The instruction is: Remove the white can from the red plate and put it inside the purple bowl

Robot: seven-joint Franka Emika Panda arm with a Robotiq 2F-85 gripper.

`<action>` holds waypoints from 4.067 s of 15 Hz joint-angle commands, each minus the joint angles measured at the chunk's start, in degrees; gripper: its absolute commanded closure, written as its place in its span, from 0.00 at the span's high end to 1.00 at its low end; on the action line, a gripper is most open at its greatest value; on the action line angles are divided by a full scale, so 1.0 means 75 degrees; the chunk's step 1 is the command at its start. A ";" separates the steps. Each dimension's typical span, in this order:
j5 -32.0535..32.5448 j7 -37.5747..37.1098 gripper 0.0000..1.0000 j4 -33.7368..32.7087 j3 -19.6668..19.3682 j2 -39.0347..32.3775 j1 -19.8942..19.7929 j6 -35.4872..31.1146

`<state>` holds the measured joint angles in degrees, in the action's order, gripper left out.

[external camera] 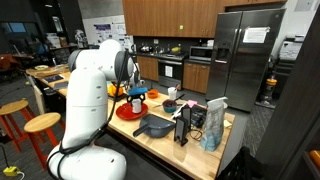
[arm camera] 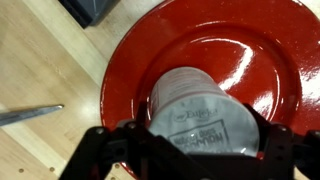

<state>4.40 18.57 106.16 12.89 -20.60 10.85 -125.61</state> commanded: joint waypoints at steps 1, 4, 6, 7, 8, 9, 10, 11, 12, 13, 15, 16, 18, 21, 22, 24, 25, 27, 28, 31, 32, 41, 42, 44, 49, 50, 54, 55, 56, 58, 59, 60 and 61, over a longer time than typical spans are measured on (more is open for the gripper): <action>0.0193 0.0047 0.62 -0.0130 -0.0023 0.0205 0.0066 0.0269; 0.0324 0.0006 0.62 -0.0233 -0.0047 0.0284 0.0106 0.0344; 0.0429 -0.0015 0.62 -0.0304 -0.0060 0.0354 0.0119 0.0414; 0.0503 -0.0025 0.62 -0.0339 -0.0072 0.0389 0.0118 0.0437; 0.0547 -0.0035 0.62 -0.0370 -0.0080 0.0426 0.0113 0.0473; 0.0583 -0.0038 0.62 -0.0412 -0.0087 0.0448 0.0105 0.0506; 0.0640 -0.0045 0.62 -0.0454 -0.0104 0.0469 0.0101 0.0534; 0.0668 -0.0057 0.62 -0.0494 -0.0117 0.0496 0.0099 0.0573; 0.0688 -0.0058 0.62 -0.0525 -0.0128 0.0511 0.0093 0.0585; 0.0721 -0.0062 0.62 -0.0549 -0.0147 0.0524 0.0088 0.0594; 0.0766 -0.0073 0.62 -0.0602 -0.0185 0.0560 0.0075 0.0645; 0.0780 -0.0084 0.62 -0.0625 -0.0205 0.0574 0.0071 0.0653; 0.0800 -0.0106 0.62 -0.0665 -0.0254 0.0596 0.0060 0.0662; 0.0827 -0.0144 0.62 -0.0689 -0.0328 0.0633 0.0030 0.0647; 0.0826 -0.0160 0.62 -0.0681 -0.0357 0.0664 0.0013 0.0623; 0.0833 -0.0229 0.62 -0.0653 -0.0425 0.0742 -0.0010 0.0586; 0.0850 -0.0272 0.62 -0.0636 -0.0465 0.0790 -0.0020 0.0574; 0.0901 -0.0377 0.62 -0.0593 -0.0536 0.0911 -0.0053 0.0545; 0.0959 -0.0434 0.62 -0.0572 -0.0575 0.0963 -0.0063 0.0529; 0.1122 -0.0660 0.62 -0.0482 -0.0683 0.1141 -0.0107 0.0479; 0.1160 -0.0747 0.62 -0.0436 -0.0713 0.1204 -0.0129 0.0446; 0.1317 -0.1697 0.62 0.0358 -0.0942 0.1971 -0.0337 0.0109; 0.1293 -0.1787 0.62 0.0473 -0.0967 0.2071 -0.0380 0.0061; 0.1177 -0.1876 0.62 0.0651 -0.1003 0.2230 -0.0476 -0.0024; 0.0555 -0.1600 0.62 0.0722 -0.1066 0.2323 -0.0751 -0.0061; 0.0368 -0.1540 0.62 0.0692 -0.1071 0.2293 -0.0795 -0.0025; -0.0357 -0.1364 0.62 0.0645 -0.1108 0.2178 -0.0932 0.0038; -0.0446 -0.1381 0.62 0.0639 -0.1121 0.2159 -0.0952 0.0062; -0.0530 -0.1387 0.62 0.0638 -0.1132 0.2157 -0.0972 0.0090; -0.0596 -0.1434 0.62 0.0624 -0.1160 0.2131 -0.1004 0.0138; -0.0610 -0.1451 0.62 0.0612 -0.1172 0.2115 -0.1012 0.0165; -0.0630 -0.1458 0.62 0.0586 -0.1183 0.2084 -0.1025 0.0179; -0.0625 -0.1477 0.62 0.0549 -0.1197 0.2056 -0.1029 0.0211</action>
<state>0.81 6.96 110.66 4.35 -5.17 3.58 -125.01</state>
